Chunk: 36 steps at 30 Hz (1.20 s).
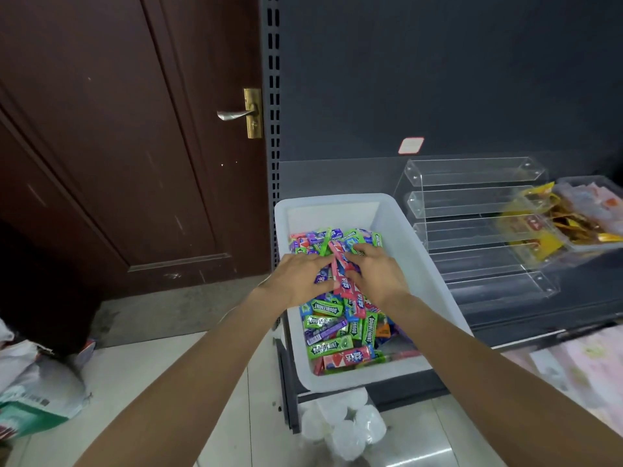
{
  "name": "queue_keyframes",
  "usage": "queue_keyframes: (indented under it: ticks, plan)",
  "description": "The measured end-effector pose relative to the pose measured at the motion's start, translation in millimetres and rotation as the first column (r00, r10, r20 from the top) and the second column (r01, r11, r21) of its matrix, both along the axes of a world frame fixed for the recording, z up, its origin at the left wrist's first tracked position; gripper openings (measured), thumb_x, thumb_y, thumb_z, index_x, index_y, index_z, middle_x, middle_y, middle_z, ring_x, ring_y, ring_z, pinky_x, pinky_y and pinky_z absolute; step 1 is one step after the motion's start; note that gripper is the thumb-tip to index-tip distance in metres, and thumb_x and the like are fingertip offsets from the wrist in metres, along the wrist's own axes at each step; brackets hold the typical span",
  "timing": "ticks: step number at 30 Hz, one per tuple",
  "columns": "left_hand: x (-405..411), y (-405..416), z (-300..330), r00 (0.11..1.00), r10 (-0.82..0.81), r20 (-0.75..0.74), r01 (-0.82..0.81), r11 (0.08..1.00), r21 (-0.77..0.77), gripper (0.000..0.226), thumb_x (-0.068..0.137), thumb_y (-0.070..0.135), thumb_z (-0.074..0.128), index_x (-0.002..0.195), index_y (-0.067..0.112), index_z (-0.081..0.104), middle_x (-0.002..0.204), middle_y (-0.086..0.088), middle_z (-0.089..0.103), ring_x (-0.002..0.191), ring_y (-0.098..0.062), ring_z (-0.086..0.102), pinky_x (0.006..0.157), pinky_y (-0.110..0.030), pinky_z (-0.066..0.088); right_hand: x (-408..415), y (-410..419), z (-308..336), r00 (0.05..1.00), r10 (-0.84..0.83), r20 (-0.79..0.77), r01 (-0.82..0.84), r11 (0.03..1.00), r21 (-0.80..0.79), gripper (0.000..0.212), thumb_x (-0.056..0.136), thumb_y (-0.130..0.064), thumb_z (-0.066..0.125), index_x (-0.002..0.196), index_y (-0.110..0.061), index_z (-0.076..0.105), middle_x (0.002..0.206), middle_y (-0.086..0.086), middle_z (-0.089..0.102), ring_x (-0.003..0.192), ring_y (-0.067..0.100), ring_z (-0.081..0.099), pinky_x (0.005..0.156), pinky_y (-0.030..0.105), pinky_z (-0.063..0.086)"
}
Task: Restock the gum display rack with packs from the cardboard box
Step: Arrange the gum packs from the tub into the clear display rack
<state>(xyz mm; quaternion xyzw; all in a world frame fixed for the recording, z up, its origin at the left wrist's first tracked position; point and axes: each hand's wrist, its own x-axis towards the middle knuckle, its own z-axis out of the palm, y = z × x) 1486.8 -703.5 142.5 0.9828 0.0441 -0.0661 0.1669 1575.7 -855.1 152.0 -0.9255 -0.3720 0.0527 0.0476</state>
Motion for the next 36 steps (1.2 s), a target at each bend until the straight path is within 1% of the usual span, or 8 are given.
queue_keyframes:
  ticks: [5, 9, 16, 21, 23, 25, 33, 36]
  plan:
    - [9, 1, 0, 0.988, 0.134, 0.074, -0.114, 0.966, -0.231, 0.041, 0.093, 0.044, 0.049, 0.129, 0.025, 0.053, 0.123, -0.001, 0.06, 0.114, -0.02, 0.054, 0.099, -0.038, 0.039, -2, -8, 0, 1.0, -0.007, 0.019, 0.003, 0.982, 0.188, 0.032, 0.097, -0.028, 0.048, 0.125, -0.02, 0.06, 0.126, 0.0, 0.057, 0.112, 0.022, 0.055, 0.091, 0.035, 0.048]
    - [22, -8, 7, 0.944, 0.331, -0.002, -0.274, 0.777, -0.567, 0.033, 0.096, 0.035, 0.048, 0.105, 0.009, 0.067, 0.102, -0.01, 0.07, 0.099, -0.023, 0.063, 0.093, -0.037, 0.047, -10, -10, 1, 1.0, -0.029, -0.006, 0.029, 0.961, 0.275, 0.031, 0.096, -0.031, 0.049, 0.122, -0.02, 0.063, 0.122, -0.001, 0.061, 0.108, 0.02, 0.057, 0.086, 0.033, 0.049]
    - [44, -19, 11, 0.844, 0.517, -0.144, -0.497, 0.652, -0.572, 0.033, 0.084, 0.019, 0.065, 0.058, 0.011, 0.047, 0.057, -0.004, 0.043, 0.053, -0.016, 0.041, 0.053, -0.026, 0.034, -7, -14, -1, 0.991, 0.026, -0.128, 0.003, 0.977, 0.215, 0.036, 0.092, -0.032, 0.056, 0.127, -0.023, 0.058, 0.132, -0.001, 0.053, 0.124, 0.017, 0.043, 0.099, 0.029, 0.04]
    - [48, -22, 12, 0.817, 0.553, -0.162, -0.531, 0.613, -0.585, 0.022, 0.079, 0.01, 0.069, 0.064, 0.018, 0.056, 0.08, -0.007, 0.057, 0.077, -0.02, 0.055, 0.073, -0.026, 0.042, 4, -25, -1, 0.971, 0.069, -0.227, -0.016, 0.974, 0.227, 0.033, 0.092, -0.02, 0.057, 0.126, -0.02, 0.06, 0.137, -0.001, 0.05, 0.126, 0.015, 0.043, 0.106, 0.026, 0.035]
    - [45, -19, 17, 0.803, 0.582, -0.129, -0.503, 0.545, -0.671, 0.011, 0.08, 0.006, 0.069, 0.089, 0.011, 0.067, 0.094, -0.009, 0.065, 0.09, -0.021, 0.06, 0.079, -0.023, 0.044, 8, -29, 1, 0.97, 0.059, -0.236, -0.002, 0.972, 0.236, 0.035, 0.092, -0.022, 0.058, 0.127, -0.019, 0.058, 0.138, -0.001, 0.048, 0.127, 0.014, 0.043, 0.107, 0.023, 0.03]
    - [36, -17, 24, 0.782, 0.62, -0.068, -0.464, 0.505, -0.728, 0.031, 0.082, 0.002, 0.067, 0.113, 0.005, 0.064, 0.105, -0.009, 0.066, 0.094, -0.017, 0.06, 0.077, -0.016, 0.045, 13, -29, 1, 0.969, 0.066, -0.238, -0.012, 0.976, 0.219, 0.04, 0.092, -0.025, 0.058, 0.131, -0.018, 0.055, 0.141, -0.001, 0.044, 0.131, 0.015, 0.038, 0.11, 0.025, 0.026]
    - [-1, 0, 35, 0.743, 0.665, 0.076, -0.466, 0.595, -0.655, 0.028, 0.087, 0.007, 0.062, 0.115, 0.011, 0.066, 0.098, -0.001, 0.064, 0.087, -0.009, 0.055, 0.076, -0.022, 0.045, 19, -14, 5, 0.931, 0.278, -0.238, -0.287, 0.958, -0.007, 0.083, 0.073, -0.053, 0.071, 0.143, -0.028, 0.035, 0.15, 0.0, 0.025, 0.138, 0.019, 0.021, 0.113, 0.04, 0.026]
    - [-7, -1, 33, 0.754, 0.653, 0.064, -0.466, 0.601, -0.649, 0.028, 0.089, 0.009, 0.06, 0.116, 0.011, 0.065, 0.102, -0.004, 0.065, 0.088, -0.01, 0.056, 0.073, -0.023, 0.047, 21, -9, 5, 0.933, 0.336, -0.127, -0.347, 0.934, -0.081, 0.079, 0.077, -0.052, 0.068, 0.144, -0.027, 0.035, 0.147, -0.003, 0.031, 0.136, 0.018, 0.028, 0.111, 0.038, 0.029]
